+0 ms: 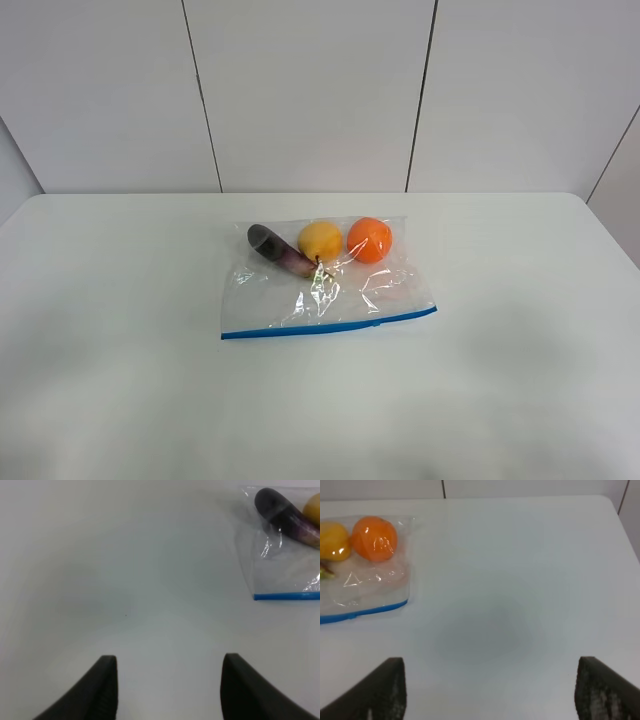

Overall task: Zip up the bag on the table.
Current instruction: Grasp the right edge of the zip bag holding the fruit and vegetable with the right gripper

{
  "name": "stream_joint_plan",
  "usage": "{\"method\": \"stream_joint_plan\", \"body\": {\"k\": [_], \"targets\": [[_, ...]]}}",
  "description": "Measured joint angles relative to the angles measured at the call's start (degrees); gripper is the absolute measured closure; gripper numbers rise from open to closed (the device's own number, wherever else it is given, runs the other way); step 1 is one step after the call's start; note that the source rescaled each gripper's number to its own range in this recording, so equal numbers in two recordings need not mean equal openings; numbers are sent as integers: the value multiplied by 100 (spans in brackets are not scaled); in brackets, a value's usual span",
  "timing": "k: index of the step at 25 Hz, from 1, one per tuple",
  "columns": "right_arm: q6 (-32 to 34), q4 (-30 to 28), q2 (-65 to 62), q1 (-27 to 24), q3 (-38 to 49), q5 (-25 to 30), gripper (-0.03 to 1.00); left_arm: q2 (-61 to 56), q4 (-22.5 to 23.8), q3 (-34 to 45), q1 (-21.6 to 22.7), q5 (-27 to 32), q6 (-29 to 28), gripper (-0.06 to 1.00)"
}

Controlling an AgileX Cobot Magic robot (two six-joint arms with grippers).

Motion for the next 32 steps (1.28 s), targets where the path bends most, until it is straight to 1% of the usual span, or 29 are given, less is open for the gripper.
{"method": "stream_joint_plan", "body": {"k": [32], "targets": [[0,0,0,0,0,6,-3,0,0,0,0,0,0,-6]]}}
